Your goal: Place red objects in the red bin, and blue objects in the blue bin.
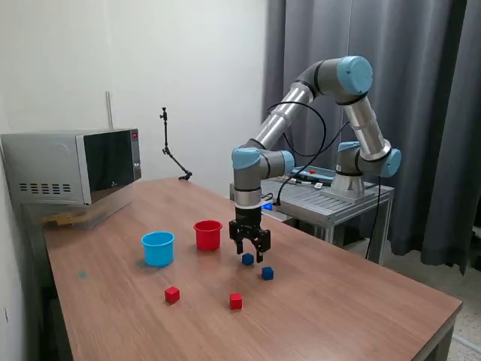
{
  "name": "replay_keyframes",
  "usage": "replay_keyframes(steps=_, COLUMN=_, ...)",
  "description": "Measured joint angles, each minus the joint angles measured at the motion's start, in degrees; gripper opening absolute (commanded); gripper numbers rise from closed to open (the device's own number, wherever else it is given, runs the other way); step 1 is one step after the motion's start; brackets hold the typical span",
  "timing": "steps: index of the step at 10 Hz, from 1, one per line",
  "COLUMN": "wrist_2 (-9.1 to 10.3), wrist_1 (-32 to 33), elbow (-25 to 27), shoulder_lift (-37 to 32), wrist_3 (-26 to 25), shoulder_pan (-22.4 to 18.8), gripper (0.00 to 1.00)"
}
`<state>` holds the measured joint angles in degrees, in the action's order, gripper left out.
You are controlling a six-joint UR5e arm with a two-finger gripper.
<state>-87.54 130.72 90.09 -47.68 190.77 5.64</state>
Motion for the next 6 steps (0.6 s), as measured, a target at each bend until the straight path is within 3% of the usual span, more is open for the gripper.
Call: replay_keyframes(steps=6, wrist_2=-0.02, wrist_1=0.38, elbow=-0.58, shoulder_lift=0.13, wrist_3=-0.47, shoulder_pan=0.10, gripper=0.00)
